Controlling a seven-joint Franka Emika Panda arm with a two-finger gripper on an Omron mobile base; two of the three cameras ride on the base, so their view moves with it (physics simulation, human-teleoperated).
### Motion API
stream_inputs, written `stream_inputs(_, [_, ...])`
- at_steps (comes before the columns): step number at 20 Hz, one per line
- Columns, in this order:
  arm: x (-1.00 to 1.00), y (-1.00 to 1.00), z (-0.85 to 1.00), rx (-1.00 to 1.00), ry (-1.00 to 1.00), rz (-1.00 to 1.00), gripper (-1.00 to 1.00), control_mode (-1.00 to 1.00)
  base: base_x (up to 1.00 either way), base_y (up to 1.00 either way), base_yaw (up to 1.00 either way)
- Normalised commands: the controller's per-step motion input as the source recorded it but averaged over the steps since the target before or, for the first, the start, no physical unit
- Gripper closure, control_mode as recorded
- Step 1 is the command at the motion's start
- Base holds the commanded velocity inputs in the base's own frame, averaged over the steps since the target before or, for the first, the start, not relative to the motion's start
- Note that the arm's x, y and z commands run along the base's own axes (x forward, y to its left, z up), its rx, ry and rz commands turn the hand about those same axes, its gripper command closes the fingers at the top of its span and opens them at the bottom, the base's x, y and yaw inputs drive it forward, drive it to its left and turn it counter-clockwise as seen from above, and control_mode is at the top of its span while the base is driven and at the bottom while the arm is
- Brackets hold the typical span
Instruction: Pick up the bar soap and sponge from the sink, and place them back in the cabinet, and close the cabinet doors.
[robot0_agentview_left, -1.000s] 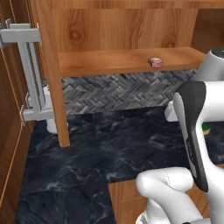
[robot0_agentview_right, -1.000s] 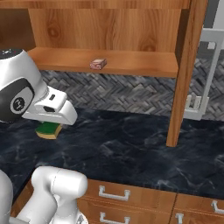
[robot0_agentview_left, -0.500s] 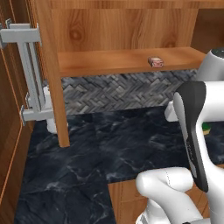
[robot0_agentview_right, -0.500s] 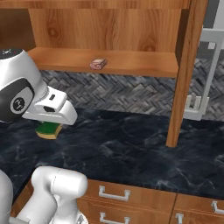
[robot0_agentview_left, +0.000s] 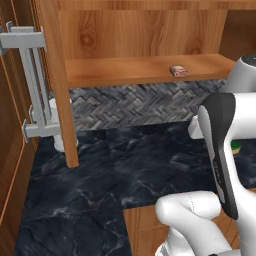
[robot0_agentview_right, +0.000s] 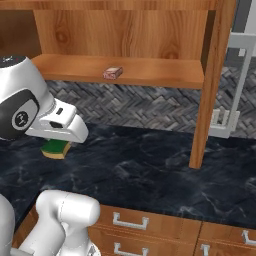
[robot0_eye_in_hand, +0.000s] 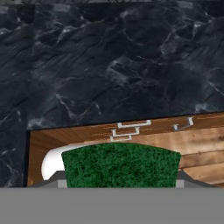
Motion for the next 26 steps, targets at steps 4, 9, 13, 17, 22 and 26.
stream_inputs(4, [0.0,0.0,0.0,0.0,0.0,0.0,1.0,1.0,0.1,-0.34,0.0])
stream_inputs(9, [0.0,0.0,0.0,0.0,0.0,0.0,1.0,1.0,0.01,-0.04,0.0])
stream_inputs(13, [0.0,0.0,0.0,0.0,0.0,0.0,1.0,1.0,0.0,0.0,0.0])
stream_inputs(17, [0.0,0.0,0.0,0.0,0.0,0.0,1.0,1.0,0.0,0.0,0.0])
stream_inputs(22, [0.0,0.0,0.0,0.0,0.0,0.0,1.0,1.0,0.0,0.0,0.0])
stream_inputs(26, [0.0,0.0,0.03,0.0,-0.01,0.0,1.0,-1.0,0.0,0.0,0.0])
